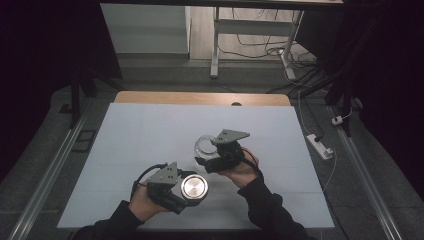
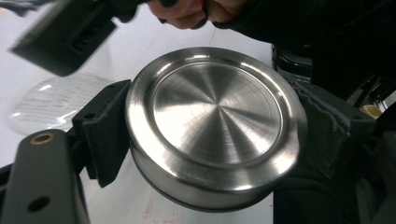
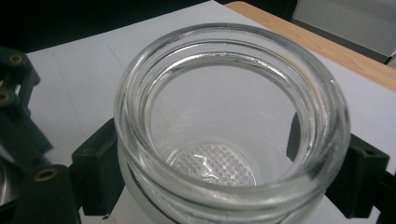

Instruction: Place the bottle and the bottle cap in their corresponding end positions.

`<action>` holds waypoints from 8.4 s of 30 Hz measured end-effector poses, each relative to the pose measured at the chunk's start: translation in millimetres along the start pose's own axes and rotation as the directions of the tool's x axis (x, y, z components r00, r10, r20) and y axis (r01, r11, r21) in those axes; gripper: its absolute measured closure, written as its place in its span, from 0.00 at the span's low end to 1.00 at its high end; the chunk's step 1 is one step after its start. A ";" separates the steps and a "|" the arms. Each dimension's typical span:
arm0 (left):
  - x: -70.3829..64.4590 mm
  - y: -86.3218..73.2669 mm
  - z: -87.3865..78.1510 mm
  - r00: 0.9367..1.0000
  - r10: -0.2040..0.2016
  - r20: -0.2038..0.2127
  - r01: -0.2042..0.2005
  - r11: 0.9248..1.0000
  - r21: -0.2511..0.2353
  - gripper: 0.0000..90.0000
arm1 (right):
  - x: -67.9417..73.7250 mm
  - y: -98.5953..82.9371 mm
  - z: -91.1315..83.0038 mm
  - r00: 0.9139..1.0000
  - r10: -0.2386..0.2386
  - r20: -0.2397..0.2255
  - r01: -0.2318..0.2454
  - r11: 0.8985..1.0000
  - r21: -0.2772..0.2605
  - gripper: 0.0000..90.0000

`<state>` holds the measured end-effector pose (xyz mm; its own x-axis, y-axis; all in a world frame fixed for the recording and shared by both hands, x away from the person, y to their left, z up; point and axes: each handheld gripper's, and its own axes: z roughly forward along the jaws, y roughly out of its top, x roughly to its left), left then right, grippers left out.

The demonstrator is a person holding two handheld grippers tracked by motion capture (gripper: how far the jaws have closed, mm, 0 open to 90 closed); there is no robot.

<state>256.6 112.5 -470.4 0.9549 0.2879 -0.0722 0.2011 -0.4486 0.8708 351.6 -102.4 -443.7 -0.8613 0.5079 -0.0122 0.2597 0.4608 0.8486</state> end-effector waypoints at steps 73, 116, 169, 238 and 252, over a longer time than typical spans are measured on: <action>36.3 -39.5 72.3 0.996 -0.011 -0.089 0.038 0.953 0.301 0.20 | -41.2 -20.2 80.8 0.997 0.018 0.081 -0.026 0.994 0.103 0.17; 44.6 -38.9 56.4 0.994 -0.029 -0.108 0.057 0.963 0.263 0.05 | -42.6 -14.1 74.1 0.998 0.037 0.055 -0.041 0.996 0.073 0.01; 51.4 -45.1 -21.8 0.958 -0.201 -0.204 0.229 0.966 0.121 0.02 | -31.4 -22.4 -7.4 0.994 0.087 0.061 -0.087 0.996 0.001 0.00; 2.7 -116.1 -116.5 0.860 -0.394 -0.323 0.417 0.909 0.003 0.00 | -3.5 -119.7 -138.1 0.958 0.174 0.230 -0.171 0.985 -0.035 0.00; -5.7 -128.4 -130.9 0.830 -0.413 -0.375 0.441 0.898 -0.012 0.00 | 1.1 -151.7 -166.1 0.925 0.241 0.294 -0.244 0.969 -0.024 0.00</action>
<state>196.7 279.2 -518.1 0.6277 0.7415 -0.2369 0.5987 -0.2654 0.7557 238.7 -292.6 -484.6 -0.6055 0.7950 0.0371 0.4518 0.3050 0.8384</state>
